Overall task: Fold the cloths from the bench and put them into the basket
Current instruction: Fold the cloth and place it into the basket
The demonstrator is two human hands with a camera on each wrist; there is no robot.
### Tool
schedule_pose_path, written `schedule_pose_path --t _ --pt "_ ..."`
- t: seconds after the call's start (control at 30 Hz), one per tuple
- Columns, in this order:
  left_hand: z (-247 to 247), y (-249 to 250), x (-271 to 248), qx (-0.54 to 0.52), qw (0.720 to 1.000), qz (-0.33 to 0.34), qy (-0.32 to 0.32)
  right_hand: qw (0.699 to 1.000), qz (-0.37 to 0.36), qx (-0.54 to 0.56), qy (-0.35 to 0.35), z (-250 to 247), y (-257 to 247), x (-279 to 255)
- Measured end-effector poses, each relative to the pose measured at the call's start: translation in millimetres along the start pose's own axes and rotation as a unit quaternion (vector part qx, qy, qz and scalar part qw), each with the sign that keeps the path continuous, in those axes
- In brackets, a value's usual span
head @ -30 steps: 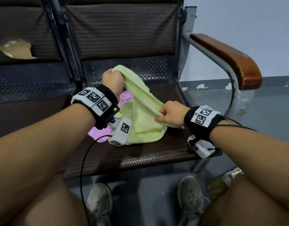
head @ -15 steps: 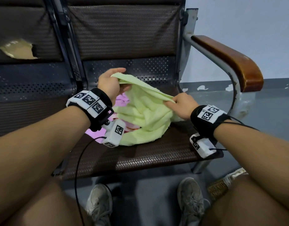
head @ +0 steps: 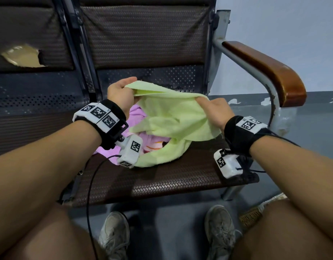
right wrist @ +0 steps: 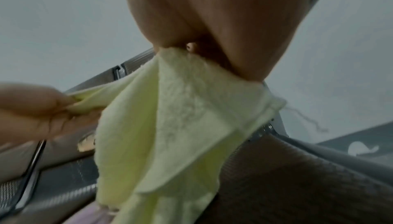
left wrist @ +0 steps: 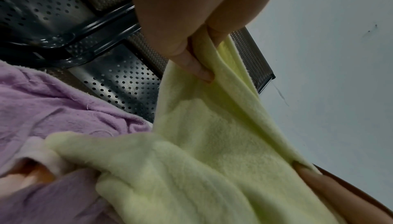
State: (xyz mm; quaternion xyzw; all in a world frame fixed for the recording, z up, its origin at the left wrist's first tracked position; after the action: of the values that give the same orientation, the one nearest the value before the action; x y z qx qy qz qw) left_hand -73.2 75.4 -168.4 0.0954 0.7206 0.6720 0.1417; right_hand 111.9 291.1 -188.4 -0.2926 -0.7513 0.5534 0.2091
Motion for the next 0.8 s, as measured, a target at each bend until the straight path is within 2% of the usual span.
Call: schedule_pose_path --t 0.07,0.13,0.2,0.3,0.4,0.5,0.63,0.7,0.8 --pt "-2.5 -1.8 2.3 0.0 1.0 -0.013 0.014 0.986 -0.061 -0.154 -0.033 -1.6 2.3 -2.6" --pt "-9.3 -6.2 5.7 0.016 0.999 -0.026 0.044 0.951 -0.082 -0.276 -0.11 3.5 10.7 -5.7" --pt "-16.6 -11.7 8.4 0.049 0.996 -0.029 0.069 0.928 -0.077 -0.326 -0.166 6.7 19.4 -9.1" --pt "-24.5 -18.3 13.2 0.095 0.993 -0.021 0.072 0.916 -0.084 -0.36 -0.158 5.6 20.1 -7.6" --pt "-30.2 -24.1 18.5 0.11 0.992 -0.029 0.058 0.932 -0.085 -0.329 -0.127 -2.6 20.0 -5.8" --pt "-28.8 -29.0 17.3 0.169 0.985 -0.034 -0.009 0.949 -0.095 -0.282 -0.101 -13.2 20.1 -5.4" --pt "-26.0 -32.7 9.8 0.195 0.974 -0.103 -0.05 0.969 -0.109 -0.221 -0.033 -26.7 16.5 0.6" --pt "-26.2 -32.8 4.5 0.216 0.964 -0.144 -0.062 0.979 -0.101 -0.172 -0.039 -27.7 15.6 1.1" --pt "-26.7 -26.4 5.7 0.191 0.973 -0.117 -0.05 0.981 -0.087 -0.15 -0.084 -25.5 10.1 -1.9"
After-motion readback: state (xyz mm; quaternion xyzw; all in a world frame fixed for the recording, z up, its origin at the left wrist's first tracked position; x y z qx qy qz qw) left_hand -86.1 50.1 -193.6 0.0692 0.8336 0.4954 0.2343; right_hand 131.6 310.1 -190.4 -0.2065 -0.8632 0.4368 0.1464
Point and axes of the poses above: each hand's wrist, its own x-axis towards the middle knuckle, its own z-axis out of the palm, y = z × x, the point moved 4 cm from there along x, towards the middle knuckle, and after that the axes turned 13 degrees about x, right-handed, at the moved point
